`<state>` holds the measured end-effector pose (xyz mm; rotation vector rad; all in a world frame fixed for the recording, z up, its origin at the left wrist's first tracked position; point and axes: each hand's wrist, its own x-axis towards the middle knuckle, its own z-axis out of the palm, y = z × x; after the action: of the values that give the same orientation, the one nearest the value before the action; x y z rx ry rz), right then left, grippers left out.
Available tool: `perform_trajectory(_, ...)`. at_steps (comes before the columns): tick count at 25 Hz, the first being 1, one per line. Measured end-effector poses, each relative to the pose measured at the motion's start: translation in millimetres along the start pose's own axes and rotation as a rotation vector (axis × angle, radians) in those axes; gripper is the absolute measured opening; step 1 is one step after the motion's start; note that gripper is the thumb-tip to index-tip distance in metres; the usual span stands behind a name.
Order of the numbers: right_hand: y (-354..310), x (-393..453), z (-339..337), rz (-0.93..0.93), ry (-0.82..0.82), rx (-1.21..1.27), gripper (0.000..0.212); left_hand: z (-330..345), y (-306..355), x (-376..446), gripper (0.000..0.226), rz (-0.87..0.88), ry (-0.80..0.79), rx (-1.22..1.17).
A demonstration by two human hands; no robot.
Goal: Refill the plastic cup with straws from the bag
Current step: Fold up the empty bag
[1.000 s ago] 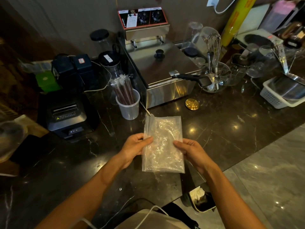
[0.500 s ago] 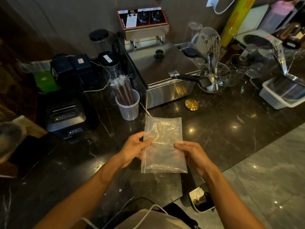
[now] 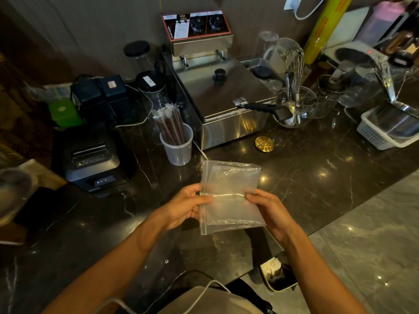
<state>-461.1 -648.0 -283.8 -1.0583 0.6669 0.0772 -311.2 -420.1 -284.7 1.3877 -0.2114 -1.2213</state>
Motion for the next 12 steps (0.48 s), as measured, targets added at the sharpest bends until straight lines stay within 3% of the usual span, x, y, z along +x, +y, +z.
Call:
perform_trajectory(7, -2.8, -1.8, 6.7, -0.047, -0.013, -0.021, 0.02, -2.7, -5.1, -1.1, 0.025, 0.04, 0.009, -0.002)
perform_trajectory(12, -8.2, -4.0, 1.4, -0.042, -0.084, -0.063, 0.035, 2.1, 0.4, -6.9, 0.029, 0.08, 0.028, 0.083)
